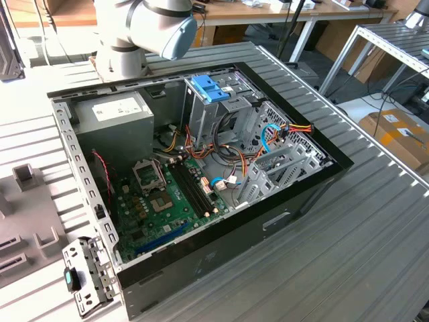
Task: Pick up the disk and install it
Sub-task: 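Pick up the disk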
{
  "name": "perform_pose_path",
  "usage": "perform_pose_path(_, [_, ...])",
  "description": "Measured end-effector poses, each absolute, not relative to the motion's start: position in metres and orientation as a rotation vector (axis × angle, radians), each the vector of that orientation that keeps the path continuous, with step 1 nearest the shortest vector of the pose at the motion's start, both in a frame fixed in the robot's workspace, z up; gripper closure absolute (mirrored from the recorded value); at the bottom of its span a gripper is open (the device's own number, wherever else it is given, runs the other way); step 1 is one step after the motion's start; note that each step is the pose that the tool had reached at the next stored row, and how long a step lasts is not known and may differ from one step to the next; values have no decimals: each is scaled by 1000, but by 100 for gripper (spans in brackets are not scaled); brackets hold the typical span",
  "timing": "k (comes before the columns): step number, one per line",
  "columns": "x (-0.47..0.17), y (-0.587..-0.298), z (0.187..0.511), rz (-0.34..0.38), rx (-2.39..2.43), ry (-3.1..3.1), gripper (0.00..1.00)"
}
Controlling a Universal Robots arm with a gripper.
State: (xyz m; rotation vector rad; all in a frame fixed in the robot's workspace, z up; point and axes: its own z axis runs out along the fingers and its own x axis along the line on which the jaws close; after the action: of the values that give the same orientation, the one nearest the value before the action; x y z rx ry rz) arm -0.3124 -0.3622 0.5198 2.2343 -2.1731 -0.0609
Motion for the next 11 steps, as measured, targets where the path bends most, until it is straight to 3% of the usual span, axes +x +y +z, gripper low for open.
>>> perform_pose_path(11, [-295, -363, 520, -61, 2234, -2173, 64])
